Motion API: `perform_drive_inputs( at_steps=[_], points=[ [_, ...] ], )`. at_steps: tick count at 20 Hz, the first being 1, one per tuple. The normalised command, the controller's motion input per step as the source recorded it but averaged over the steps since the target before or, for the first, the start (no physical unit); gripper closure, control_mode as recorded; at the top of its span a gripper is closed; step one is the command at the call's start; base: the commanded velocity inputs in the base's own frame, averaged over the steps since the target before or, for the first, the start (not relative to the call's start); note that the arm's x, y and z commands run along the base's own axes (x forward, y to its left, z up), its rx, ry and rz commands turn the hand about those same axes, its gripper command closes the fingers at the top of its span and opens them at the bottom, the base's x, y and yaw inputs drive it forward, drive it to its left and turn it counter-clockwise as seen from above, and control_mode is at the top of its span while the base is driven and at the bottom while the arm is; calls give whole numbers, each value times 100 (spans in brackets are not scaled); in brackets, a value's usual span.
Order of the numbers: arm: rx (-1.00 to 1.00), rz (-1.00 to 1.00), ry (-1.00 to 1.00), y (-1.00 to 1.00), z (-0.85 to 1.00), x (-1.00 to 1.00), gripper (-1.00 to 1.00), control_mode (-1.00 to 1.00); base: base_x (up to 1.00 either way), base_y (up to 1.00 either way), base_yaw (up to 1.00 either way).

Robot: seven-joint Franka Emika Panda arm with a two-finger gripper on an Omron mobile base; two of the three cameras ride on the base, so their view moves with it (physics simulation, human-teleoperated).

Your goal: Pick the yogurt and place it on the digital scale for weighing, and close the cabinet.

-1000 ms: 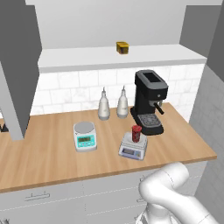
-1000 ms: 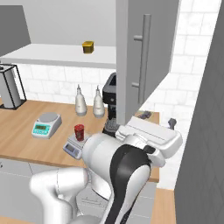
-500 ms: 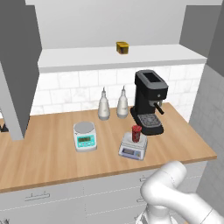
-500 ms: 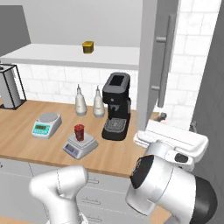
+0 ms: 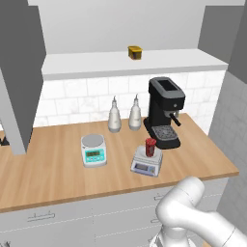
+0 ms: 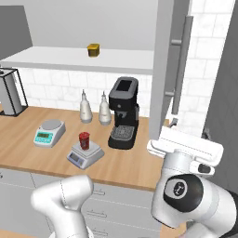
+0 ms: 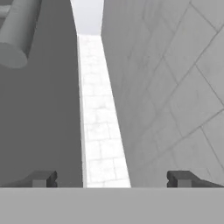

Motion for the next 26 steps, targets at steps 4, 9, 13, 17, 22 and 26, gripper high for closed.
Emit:
perform_drive_inputs(
  at_steps=[4, 9, 13, 17, 22, 26],
  points=[
    [11, 16, -81, 100, 30, 0, -100, -100, 0, 0, 0],
    [3, 11, -84, 100, 37, 0, -100, -100, 0, 0, 0],
    [0, 3, -85, 100, 44, 0, -100, -100, 0, 0, 0],
    [0, 0, -85, 100, 54, 0, -100, -100, 0, 0, 0],
    [0, 0, -84, 100, 60, 0, -100, -100, 0, 0, 0],
    [0, 0, -84, 100, 60, 0, -100, -100, 0, 0, 0]
  ],
)
